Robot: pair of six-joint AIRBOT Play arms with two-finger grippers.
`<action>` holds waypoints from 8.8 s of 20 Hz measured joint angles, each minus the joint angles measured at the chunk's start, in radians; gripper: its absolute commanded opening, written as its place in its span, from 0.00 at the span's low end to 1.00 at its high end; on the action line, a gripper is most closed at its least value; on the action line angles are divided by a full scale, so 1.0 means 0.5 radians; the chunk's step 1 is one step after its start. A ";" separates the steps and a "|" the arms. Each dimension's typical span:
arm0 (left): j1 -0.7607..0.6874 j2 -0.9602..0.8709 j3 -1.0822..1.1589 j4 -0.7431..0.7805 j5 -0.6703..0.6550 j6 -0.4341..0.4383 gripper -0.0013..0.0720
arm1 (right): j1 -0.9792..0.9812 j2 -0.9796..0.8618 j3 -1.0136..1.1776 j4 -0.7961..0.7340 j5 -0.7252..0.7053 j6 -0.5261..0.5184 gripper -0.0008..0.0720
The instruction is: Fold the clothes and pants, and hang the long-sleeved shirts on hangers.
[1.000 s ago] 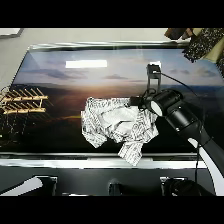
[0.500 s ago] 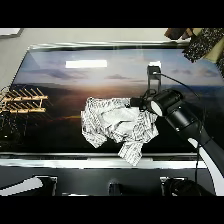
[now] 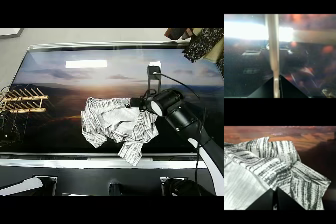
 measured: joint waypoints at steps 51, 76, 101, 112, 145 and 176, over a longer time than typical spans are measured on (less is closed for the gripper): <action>-1.629 1.667 -0.401 -0.803 -0.848 0.360 0.04 | 0.000 0.002 0.008 -0.299 0.159 0.506 0.05; -2.225 1.073 -0.462 -1.342 -0.153 0.569 0.04 | 0.001 0.180 0.110 -0.185 0.239 0.369 0.05; -2.824 0.473 -0.230 -1.725 0.692 0.509 0.04 | 0.002 0.365 0.296 -0.051 0.369 0.443 0.05; -2.848 0.411 -0.140 -1.668 0.697 0.328 0.04 | 0.002 0.373 0.483 -0.151 0.476 0.392 0.05; -2.889 0.258 0.134 -1.474 0.532 0.052 0.04 | 0.317 0.252 0.658 -0.285 0.574 0.385 0.05; -2.945 0.136 0.626 -0.535 -0.055 -0.796 0.04 | 0.312 0.206 0.477 -0.339 0.296 0.446 0.05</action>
